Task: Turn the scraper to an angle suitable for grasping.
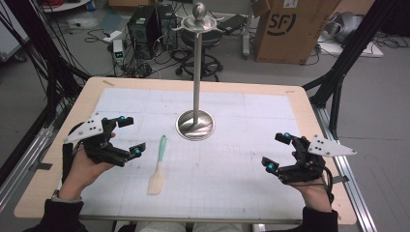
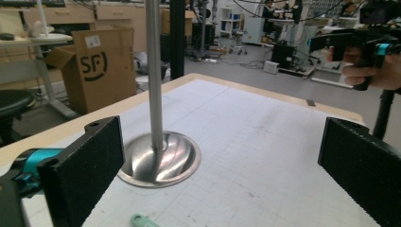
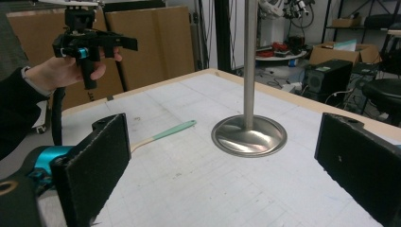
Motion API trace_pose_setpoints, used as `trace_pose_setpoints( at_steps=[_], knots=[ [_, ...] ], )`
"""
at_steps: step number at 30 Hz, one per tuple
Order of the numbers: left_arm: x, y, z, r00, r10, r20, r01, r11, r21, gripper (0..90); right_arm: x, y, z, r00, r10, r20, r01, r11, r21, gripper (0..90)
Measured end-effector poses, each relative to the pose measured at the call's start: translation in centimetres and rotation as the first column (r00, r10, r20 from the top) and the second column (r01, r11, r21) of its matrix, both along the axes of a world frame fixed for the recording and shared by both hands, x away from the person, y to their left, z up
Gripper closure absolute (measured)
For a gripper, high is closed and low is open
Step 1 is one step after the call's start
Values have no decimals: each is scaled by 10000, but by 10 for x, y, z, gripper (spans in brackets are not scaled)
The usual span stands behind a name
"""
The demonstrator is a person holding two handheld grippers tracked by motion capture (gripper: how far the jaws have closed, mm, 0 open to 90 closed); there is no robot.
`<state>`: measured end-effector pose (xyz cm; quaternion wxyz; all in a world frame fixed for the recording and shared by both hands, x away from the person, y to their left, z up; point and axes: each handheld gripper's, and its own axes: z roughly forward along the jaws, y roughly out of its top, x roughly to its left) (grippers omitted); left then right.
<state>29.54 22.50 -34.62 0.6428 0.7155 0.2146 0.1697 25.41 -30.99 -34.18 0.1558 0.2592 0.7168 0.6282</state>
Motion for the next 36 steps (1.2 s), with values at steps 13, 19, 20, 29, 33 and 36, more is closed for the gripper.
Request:
trace_pose_setpoints(
  at_steps=[13,19,20,29,33,36],
  knots=[
    [-3,-2,-9,9978,607,279,-631,9934,962,446,0,-4,-2,9998,-183,-84,183,9998,-1,31],
    [-5,-6,-19,9957,919,-72,-906,9902,1065,799,2,-3,-2,9999,-41,-103,41,10000,16,32],
    [-5,-6,-19,9957,919,-72,-906,9902,1065,858,2,-3,-3,9999,-43,-91,43,10000,-16,31],
    [-2,-29,-36,9950,335,-945,-203,9903,1375,898,3,-1,-5,9999,136,-104,-137,9999,-16,32],
    [1,-40,-44,9936,373,-1064,-140,9772,2119,898,2,0,-7,9997,228,-93,-229,9997,-82,32],
    [5,-50,-57,9879,537,-1456,-79,9544,2986,898,0,-1,-7,9997,182,-146,-184,9997,-131,31]
  ],
)
